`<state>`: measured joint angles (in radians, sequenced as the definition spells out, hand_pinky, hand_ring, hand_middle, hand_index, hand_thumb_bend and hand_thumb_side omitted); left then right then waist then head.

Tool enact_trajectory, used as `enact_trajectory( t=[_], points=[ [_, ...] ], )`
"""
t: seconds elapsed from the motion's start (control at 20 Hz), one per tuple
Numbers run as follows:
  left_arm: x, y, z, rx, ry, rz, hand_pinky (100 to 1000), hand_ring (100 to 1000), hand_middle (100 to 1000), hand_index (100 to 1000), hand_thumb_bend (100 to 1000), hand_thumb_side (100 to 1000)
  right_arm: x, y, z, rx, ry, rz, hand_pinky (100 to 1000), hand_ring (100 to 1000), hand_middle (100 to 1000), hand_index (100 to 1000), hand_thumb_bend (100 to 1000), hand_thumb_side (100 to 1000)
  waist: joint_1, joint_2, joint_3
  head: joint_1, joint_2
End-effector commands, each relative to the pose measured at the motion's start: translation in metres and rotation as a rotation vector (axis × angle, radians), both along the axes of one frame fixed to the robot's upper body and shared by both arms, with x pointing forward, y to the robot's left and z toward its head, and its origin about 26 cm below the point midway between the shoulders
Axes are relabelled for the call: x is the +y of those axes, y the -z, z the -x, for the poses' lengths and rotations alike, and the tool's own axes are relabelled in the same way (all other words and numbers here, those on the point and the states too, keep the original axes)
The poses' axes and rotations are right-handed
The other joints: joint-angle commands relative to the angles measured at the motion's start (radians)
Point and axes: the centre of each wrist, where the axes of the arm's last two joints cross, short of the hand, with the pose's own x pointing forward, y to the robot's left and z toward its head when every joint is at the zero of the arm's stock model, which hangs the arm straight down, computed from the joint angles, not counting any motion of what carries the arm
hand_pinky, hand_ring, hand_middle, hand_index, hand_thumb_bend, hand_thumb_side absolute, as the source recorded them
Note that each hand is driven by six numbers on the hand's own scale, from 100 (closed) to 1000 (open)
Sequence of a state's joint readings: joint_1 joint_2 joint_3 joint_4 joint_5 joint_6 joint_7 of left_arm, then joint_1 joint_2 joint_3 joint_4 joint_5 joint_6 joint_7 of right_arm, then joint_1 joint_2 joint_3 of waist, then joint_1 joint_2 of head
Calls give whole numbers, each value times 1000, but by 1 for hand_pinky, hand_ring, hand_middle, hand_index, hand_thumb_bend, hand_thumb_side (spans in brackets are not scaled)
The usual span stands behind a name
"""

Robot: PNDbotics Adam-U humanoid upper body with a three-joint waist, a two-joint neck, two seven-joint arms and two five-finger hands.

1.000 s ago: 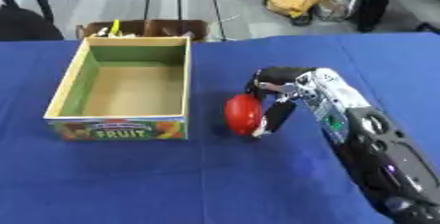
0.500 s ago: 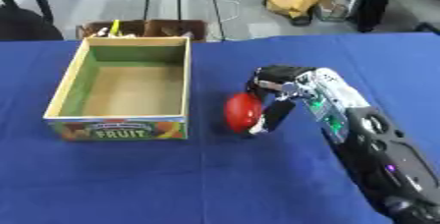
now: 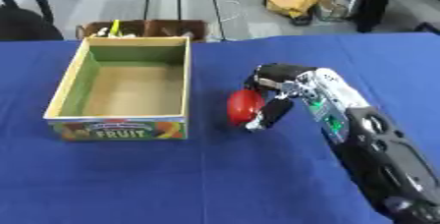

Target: Pick up objects on the table and place them in the box.

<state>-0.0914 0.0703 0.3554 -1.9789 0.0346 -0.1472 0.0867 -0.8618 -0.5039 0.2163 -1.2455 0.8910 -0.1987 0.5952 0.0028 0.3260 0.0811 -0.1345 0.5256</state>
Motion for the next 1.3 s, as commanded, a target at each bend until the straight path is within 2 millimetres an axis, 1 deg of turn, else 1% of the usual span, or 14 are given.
enact_trajectory(
  t=[0.05,0.25,0.55,0.85,0.9,1.2,1.3],
  points=[
    [1,-8,2,-24,-2,-21,208,195,474,414,100,794,-5,-18,4,-64,5,-14,321,594,389,404,100,612,1,-20,0,-2,-13],
    [2,-8,2,-24,-4,-21,209,195,474,414,100,794,-6,-29,7,-109,-1,-35,304,587,382,369,100,643,1,-22,-2,-1,-13],
    [2,-8,3,-21,-5,-24,209,195,474,414,100,793,-6,-55,17,-206,-25,-79,292,581,372,339,100,672,-1,-26,-2,-1,-15],
    [3,-8,3,-21,-8,-26,210,196,474,415,100,793,-3,-81,28,-308,-41,-110,288,579,369,313,100,718,-5,-30,1,-1,-18],
    [3,-8,3,-21,-8,-26,210,196,474,415,100,793,-3,-86,30,-327,-41,-114,288,580,369,298,100,733,-5,-31,2,-2,-19],
    [4,-6,4,-17,-10,-25,210,196,474,415,100,792,3,-106,32,-395,-48,-140,284,578,367,281,100,742,-10,-39,27,-11,-32],
    [4,-6,5,-16,-14,-25,210,196,474,415,100,792,6,-113,31,-409,-54,-151,284,578,367,276,100,748,-13,-41,41,-14,-28]
  ],
)
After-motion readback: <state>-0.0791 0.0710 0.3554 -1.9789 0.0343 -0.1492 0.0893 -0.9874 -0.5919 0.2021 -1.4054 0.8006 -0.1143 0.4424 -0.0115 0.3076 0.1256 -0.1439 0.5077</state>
